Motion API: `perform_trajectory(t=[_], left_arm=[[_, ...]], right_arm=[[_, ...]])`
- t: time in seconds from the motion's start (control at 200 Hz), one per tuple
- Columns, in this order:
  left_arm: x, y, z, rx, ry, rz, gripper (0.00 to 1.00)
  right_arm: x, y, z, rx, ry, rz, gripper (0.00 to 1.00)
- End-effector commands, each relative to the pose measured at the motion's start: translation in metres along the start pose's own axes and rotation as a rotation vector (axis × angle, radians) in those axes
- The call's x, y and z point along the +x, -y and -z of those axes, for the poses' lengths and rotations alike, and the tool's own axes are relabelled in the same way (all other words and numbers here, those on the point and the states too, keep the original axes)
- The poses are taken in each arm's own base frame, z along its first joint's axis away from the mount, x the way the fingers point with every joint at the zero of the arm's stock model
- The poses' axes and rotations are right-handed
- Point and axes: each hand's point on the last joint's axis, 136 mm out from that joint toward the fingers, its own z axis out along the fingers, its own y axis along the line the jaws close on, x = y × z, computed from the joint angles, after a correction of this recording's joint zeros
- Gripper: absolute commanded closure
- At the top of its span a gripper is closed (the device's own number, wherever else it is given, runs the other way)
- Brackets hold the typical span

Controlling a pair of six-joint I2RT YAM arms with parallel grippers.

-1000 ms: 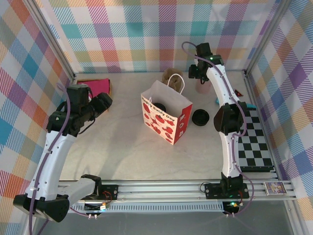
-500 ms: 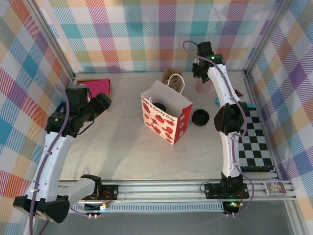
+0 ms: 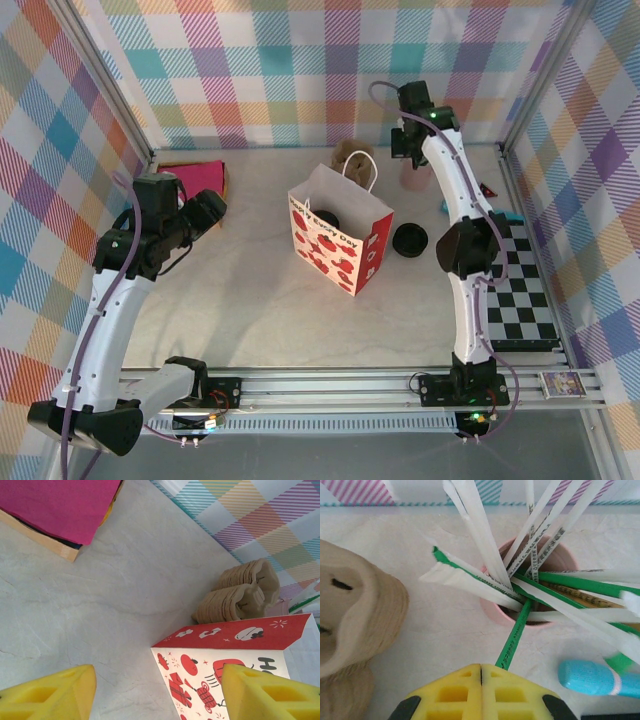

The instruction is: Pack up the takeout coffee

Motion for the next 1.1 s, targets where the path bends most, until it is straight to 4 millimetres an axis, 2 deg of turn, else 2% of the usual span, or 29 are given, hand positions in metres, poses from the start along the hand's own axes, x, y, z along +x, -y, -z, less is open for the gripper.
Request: perform_trajectory(t=[0.0, 0.175, 0.27, 0.51, 0.6, 0.7, 0.79, 0.895, 0.975, 1.095], left_arm=[[-0.011, 0.004, 0.005, 0.038, 0.053, 0.001, 0.33], [-0.017, 0.009, 0.003, 0.059, 0.067, 0.002, 0.33], [-0.019, 0.01, 0.001, 0.059, 0.075, -0.004, 0.33], [-0.029, 0.017, -0.005, 0.082, 0.099, 0.006, 0.33], [-0.032, 0.017, -0.006, 0.072, 0.102, -0.009, 0.34], [-0.035, 0.015, -0.006, 0.06, 0.111, -0.021, 0.33], [-0.038, 0.012, -0.005, 0.046, 0.118, -0.022, 0.34], [-0.041, 0.009, -0.003, 0.038, 0.128, -0.021, 0.33], [-0.043, 0.008, -0.001, 0.032, 0.136, -0.023, 0.34], [-0.044, 0.004, 0.001, 0.021, 0.146, -0.021, 0.34]], right_arm=[[-0.028, 0.0, 0.111, -0.032, 0.182, -0.002, 1.0], [-0.021, -0.021, 0.199, -0.161, 0.279, 0.008, 1.0], [-0.007, -0.037, 0.245, -0.244, 0.316, 0.026, 1.0], [0.026, -0.057, 0.359, -0.501, 0.435, 0.024, 1.0], [0.042, -0.063, 0.388, -0.597, 0.442, 0.028, 1.0], [0.065, -0.068, 0.405, -0.667, 0.405, 0.052, 1.0], [0.084, -0.073, 0.407, -0.705, 0.351, 0.075, 1.0], [0.107, -0.076, 0.392, -0.702, 0.251, 0.093, 1.0], [0.123, -0.079, 0.373, -0.674, 0.157, 0.114, 1.0], [0.136, -0.091, 0.348, -0.658, 0.064, 0.137, 1.0]])
